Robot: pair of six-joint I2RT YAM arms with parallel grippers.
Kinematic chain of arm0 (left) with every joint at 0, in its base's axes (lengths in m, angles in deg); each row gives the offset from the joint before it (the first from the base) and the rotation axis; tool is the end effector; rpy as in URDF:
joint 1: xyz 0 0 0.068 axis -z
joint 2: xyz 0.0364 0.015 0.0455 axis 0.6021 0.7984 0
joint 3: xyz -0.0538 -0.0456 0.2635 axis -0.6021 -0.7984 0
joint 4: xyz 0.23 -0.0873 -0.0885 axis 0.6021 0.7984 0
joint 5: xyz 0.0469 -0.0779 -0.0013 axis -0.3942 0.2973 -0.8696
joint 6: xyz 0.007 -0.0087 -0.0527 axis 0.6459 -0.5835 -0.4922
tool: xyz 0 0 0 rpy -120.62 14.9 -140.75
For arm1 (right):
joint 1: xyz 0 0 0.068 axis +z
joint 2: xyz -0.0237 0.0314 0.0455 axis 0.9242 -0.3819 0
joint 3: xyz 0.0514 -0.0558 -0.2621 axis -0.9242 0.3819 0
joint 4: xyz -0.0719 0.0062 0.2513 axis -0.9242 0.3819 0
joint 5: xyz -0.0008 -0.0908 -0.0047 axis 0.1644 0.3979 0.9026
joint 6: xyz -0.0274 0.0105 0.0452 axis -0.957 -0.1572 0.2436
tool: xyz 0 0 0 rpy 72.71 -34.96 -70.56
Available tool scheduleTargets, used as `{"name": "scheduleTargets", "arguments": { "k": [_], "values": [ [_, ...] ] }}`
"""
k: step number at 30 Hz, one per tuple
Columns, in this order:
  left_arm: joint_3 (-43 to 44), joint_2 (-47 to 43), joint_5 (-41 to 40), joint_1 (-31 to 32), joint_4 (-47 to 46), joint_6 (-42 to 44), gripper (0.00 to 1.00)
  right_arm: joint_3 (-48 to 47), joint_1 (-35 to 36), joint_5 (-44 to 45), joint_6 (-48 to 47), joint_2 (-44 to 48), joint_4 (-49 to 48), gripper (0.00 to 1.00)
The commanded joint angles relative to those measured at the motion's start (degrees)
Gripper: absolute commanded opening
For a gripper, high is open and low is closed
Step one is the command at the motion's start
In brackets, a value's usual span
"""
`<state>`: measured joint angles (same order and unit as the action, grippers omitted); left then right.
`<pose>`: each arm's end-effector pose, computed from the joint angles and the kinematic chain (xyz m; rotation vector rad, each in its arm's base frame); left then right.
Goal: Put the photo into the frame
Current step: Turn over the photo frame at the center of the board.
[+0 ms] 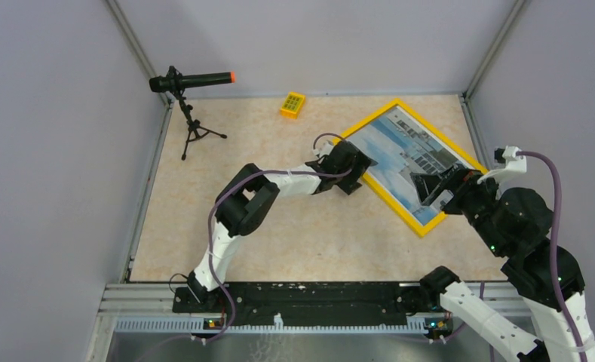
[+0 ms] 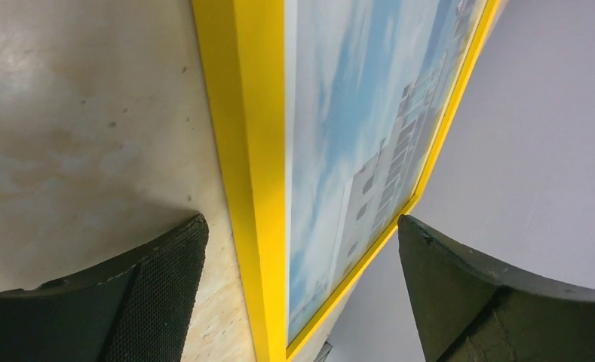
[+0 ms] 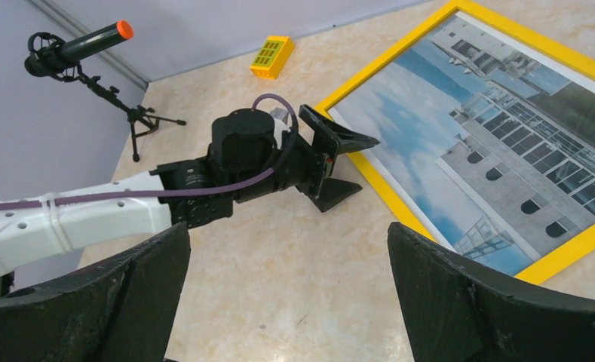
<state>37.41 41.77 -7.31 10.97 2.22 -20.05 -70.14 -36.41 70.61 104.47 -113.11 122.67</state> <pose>0.3367 -0.3713 0.1496 -0.9395 2.3344 -1.1715 0.0503 0.0195 0.4235 0.1637 1.7816 0.5317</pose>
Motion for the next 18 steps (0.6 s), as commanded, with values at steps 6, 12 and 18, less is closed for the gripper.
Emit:
{"name": "scheduleTargets", "arguments": {
  "k": [6, 12, 18],
  "values": [
    [-4.2, -3.4, 1.7, -0.7, -4.6, 5.1, 0.88, -1.3, 0.3, 1.0, 0.3, -0.5, -0.6, 0.99],
    [-8.0, -8.3, -2.5, 0.4, -3.4, 17.2, 0.88, -0.5, 0.3, 0.5, -0.5, -1.5, -1.2, 0.99],
    [-17.4, -24.8, -2.4, 0.6, -5.4, 37.4, 0.94, -3.1, 0.3, 1.0, -4.4, -1.9, -0.7, 0.99]
  ]
}}
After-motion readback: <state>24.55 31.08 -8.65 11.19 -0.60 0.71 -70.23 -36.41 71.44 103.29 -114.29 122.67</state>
